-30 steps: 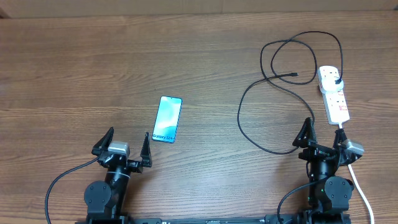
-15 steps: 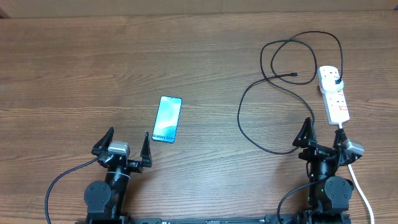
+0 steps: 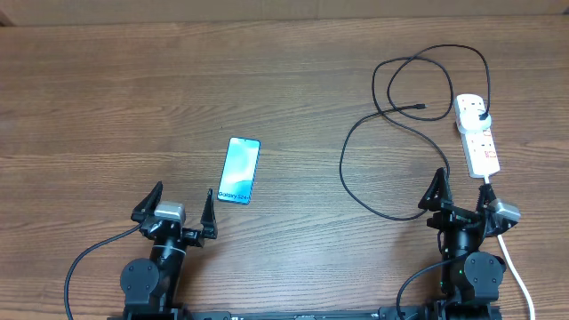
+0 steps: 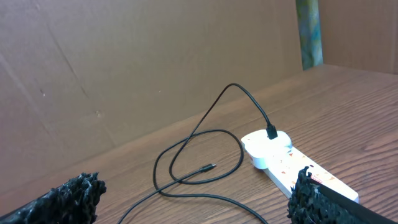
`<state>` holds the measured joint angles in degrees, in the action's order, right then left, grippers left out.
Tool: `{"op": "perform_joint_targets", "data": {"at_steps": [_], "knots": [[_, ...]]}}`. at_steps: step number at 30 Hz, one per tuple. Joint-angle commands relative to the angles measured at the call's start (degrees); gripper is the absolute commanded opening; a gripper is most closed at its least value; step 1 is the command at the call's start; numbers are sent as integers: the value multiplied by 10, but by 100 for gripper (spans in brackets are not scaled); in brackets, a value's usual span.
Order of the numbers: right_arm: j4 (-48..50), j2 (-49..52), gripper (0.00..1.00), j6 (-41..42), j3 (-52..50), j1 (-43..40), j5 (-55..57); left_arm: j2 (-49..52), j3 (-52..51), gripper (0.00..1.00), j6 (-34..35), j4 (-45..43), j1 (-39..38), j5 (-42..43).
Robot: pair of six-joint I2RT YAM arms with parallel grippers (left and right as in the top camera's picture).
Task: Plug charger to phone and switch on socket
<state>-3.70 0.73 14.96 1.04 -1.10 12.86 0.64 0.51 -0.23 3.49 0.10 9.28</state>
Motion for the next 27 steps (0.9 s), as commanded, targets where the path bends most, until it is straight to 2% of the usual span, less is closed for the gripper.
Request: {"op": "perform_joint_targets", "data": {"at_steps": [1, 18, 27], "knots": [[3, -5, 100, -2, -6, -3, -1, -3, -2, 100, -11, 0, 3, 8], [3, -6, 100, -2, -6, -3, -1, -3, -2, 100, -8, -1, 3, 12], [3, -5, 100, -2, -6, -3, -1, -3, 6, 100, 85, -4, 2, 90]]}}
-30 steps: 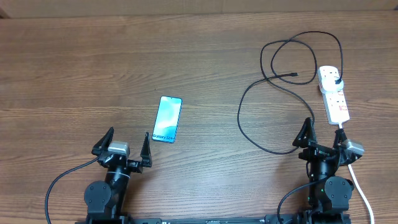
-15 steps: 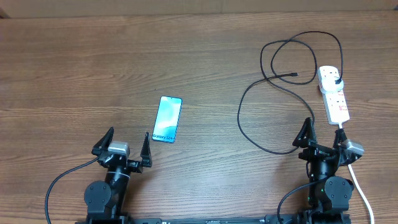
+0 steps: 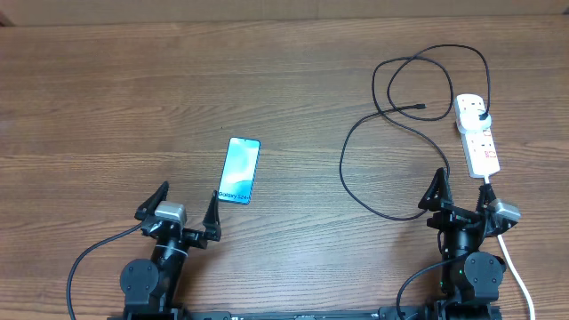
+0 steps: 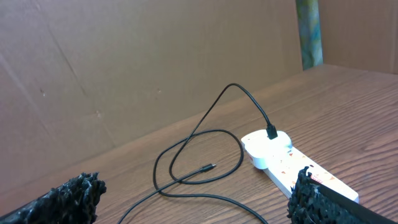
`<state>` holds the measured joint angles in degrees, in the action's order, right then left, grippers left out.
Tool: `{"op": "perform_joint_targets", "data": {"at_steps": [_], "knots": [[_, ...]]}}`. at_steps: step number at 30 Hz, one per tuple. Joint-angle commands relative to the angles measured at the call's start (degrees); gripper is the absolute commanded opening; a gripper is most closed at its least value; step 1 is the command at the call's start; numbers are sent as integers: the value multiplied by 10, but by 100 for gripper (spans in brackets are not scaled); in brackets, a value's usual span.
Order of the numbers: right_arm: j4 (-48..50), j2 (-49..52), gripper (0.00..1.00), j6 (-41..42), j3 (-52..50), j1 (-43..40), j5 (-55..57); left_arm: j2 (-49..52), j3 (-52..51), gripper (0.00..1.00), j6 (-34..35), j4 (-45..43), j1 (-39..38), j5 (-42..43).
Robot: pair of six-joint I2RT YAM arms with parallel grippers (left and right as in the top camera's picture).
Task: Plug charger to phone and switch on socket
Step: 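Move the left gripper over the phone and lower toward it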
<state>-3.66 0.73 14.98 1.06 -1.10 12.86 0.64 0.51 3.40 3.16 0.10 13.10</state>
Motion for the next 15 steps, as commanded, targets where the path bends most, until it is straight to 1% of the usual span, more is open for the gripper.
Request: {"op": "perform_joint_targets", "data": {"at_steps": [1, 4, 8, 11, 15], "knots": [[3, -6, 100, -3, -6, -3, -1, -3, 11, 100, 58, 2, 2, 60], [3, -5, 100, -3, -6, -3, -1, -3, 36, 99, 75, 33, 2, 69], [3, -6, 100, -3, -6, -3, -1, 5, 92, 100, 75, 94, 2, 66], [3, -6, 100, -3, -6, -3, -1, 31, 135, 100, 73, 119, 2, 64], [3, -6, 100, -3, -6, -3, -1, 95, 195, 100, 74, 142, 2, 67]]}}
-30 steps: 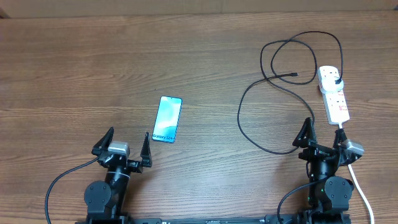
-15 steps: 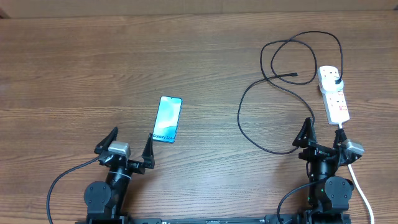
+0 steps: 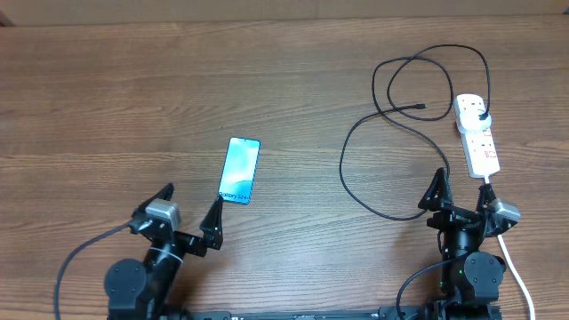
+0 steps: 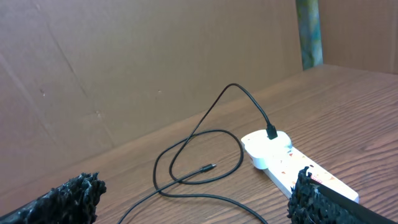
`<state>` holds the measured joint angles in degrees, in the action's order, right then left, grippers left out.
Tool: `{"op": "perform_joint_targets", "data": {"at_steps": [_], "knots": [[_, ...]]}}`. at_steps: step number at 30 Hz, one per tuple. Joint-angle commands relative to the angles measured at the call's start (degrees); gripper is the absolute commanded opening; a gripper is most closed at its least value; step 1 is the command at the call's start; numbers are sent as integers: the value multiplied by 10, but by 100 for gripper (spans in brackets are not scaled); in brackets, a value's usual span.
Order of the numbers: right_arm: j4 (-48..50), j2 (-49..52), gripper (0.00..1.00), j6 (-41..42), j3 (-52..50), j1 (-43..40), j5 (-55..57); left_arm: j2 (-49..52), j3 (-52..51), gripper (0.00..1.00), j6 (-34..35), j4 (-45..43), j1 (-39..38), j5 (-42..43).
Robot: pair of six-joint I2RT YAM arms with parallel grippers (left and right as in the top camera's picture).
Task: Plug charger to phone and switch on socket
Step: 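Move the left gripper over the phone and lower toward it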
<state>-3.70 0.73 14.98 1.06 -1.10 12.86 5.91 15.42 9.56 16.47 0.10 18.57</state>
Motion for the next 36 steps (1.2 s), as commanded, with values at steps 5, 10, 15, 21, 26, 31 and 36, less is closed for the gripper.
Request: {"op": "perform_joint_targets", "data": {"at_steps": [5, 10, 15, 21, 26, 31, 36], "knots": [[3, -6, 100, -3, -6, -3, -1, 156, 141, 100, 12, 57, 2, 25], [3, -6, 100, -3, -6, -3, -1, 322, 317, 100, 12, 173, 2, 25], [3, -6, 100, -3, -6, -3, -1, 431, 450, 100, 12, 262, -20, 12], [3, -6, 100, -3, -6, -3, -1, 569, 598, 100, 21, 386, -116, -127], [3, -6, 100, -3, -6, -3, -1, 656, 647, 100, 26, 430, -203, -218], [3, -5, 100, -3, -6, -3, -1, 725, 646, 100, 27, 433, -230, -203], [3, -5, 100, -3, -6, -3, -1, 794, 645, 100, 24, 457, -229, -200]]}}
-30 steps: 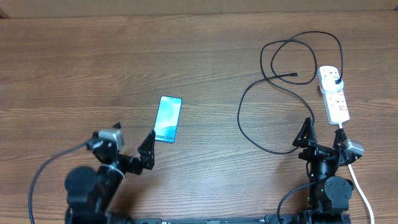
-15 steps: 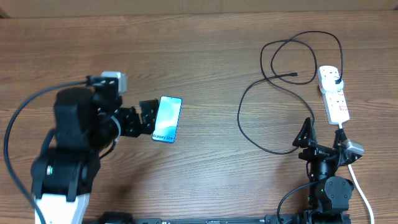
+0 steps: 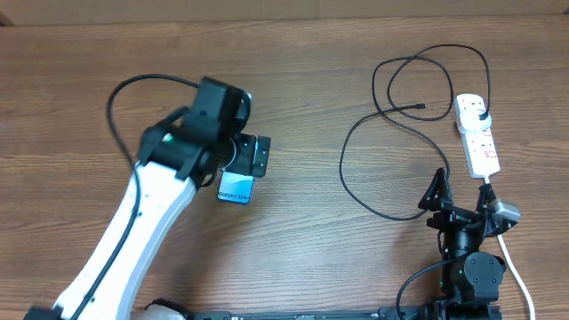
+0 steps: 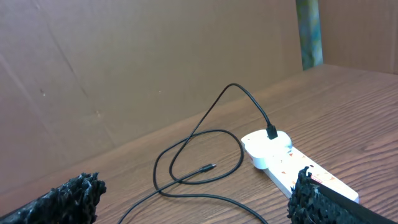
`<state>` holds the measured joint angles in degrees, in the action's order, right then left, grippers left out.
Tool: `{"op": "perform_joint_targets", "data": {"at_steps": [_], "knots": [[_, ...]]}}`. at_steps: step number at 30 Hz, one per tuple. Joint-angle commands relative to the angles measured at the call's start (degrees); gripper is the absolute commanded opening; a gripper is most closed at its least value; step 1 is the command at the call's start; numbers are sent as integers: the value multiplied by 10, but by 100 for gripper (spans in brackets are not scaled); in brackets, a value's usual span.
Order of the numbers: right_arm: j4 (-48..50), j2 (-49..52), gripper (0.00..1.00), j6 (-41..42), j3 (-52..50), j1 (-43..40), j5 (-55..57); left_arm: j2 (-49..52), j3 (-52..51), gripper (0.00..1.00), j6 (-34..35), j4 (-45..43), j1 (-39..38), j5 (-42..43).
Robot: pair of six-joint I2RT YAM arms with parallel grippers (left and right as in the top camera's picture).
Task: Plug charger to phone and switch on socket
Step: 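Move the left gripper over the phone and lower toward it, then close the left gripper on the phone's bottom edge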
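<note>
The phone (image 3: 235, 189), its blue screen up, lies left of centre; only its near end shows. My left gripper (image 3: 240, 158) hangs right over its far part, one black finger (image 3: 260, 156) standing off the phone's right edge, open. The black charger cable (image 3: 391, 89) loops at the far right, its free tip (image 3: 423, 108) (image 4: 208, 168) lying on the wood. Its other end is plugged into the white socket strip (image 3: 477, 135) (image 4: 289, 165). My right gripper (image 3: 460, 200) (image 4: 196, 202) rests open near the front edge, close to the strip's near end.
A brown cardboard wall (image 4: 124, 68) backs the wooden table (image 3: 107, 71). The strip's white lead (image 3: 516, 276) runs off the front right past the right arm's base. A long bow of the black cable (image 3: 356, 191) lies between the phone and the right arm.
My left arm has left its rest place at the front left and now reaches out over the phone, covering its far half. The right arm, cable and strip have not moved.
Both grippers rested open at the front edge, the phone lying uncovered ahead of the left one. The left gripper turned a little at its base over the following moments. Now it stands over the phone. The right side has stayed as it was throughout.
</note>
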<state>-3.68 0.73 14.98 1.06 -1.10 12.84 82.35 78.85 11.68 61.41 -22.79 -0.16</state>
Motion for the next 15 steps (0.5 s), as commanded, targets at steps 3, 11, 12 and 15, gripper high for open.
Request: {"op": "perform_joint_targets", "data": {"at_steps": [3, 11, 12, 15], "knots": [[3, -5, 100, -3, -6, -3, 0, 78, 10, 100, -1, 9, -1, -13], [3, -6, 100, -3, -6, -3, 0, 172, 10, 99, -14, 9, 2, -31], [3, -6, 100, -3, -6, -3, 0, 192, 10, 100, -14, 3, 7, -34], [3, -5, 100, -3, -6, -3, 0, 221, 10, 100, -14, -13, 18, -32]]}}
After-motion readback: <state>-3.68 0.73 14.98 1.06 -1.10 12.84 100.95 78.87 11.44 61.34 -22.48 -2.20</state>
